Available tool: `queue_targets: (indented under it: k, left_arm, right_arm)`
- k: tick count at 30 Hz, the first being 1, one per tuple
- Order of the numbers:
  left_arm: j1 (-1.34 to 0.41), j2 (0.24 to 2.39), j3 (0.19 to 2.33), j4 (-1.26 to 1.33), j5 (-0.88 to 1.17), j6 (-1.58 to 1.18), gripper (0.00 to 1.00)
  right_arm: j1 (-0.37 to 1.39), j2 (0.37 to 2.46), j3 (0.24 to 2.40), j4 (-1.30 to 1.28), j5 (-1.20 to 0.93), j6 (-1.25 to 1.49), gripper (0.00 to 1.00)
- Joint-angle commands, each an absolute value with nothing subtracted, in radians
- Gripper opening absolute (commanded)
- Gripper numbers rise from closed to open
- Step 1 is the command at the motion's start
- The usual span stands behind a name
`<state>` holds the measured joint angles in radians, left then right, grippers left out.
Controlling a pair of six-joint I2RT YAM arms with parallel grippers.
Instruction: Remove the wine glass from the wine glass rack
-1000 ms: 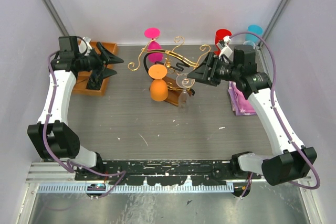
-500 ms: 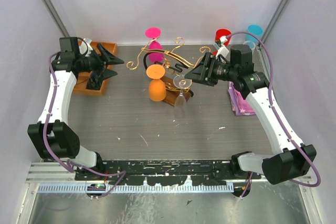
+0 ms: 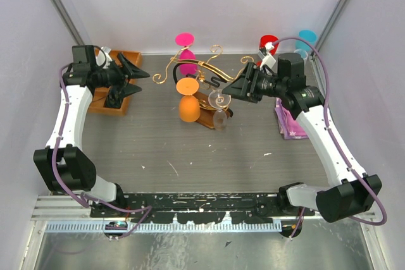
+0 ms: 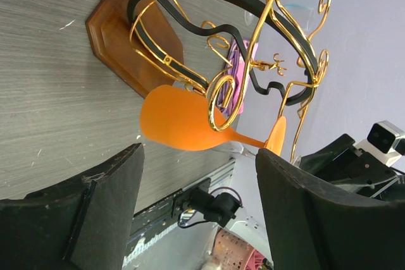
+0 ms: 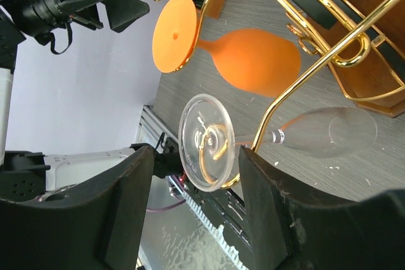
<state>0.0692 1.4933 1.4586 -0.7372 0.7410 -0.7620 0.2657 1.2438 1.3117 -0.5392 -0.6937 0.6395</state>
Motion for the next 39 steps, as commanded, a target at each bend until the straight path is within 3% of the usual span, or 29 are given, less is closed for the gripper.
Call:
queue_targets:
  k: [1,29,39]
  left_arm:
    - [0.068,1.491,1.45,-0.734,0.769,-0.763,0.78]
    - [0.068,1.499,1.428,-0.741,0.773,-0.758,0.78]
    - [0.068,1.503,1.418,-0.743,0.775,-0.761,0.78]
  right_arm:
    - [0.272,1.223,1.38,-0.493,-0.698,0.644,0.61]
    - [0.277,1.249,1.305,-0.47,-0.732,0.643,0.61]
    - [0.32,1.261,1.308,-0.481,-0.777,0.644,0.54]
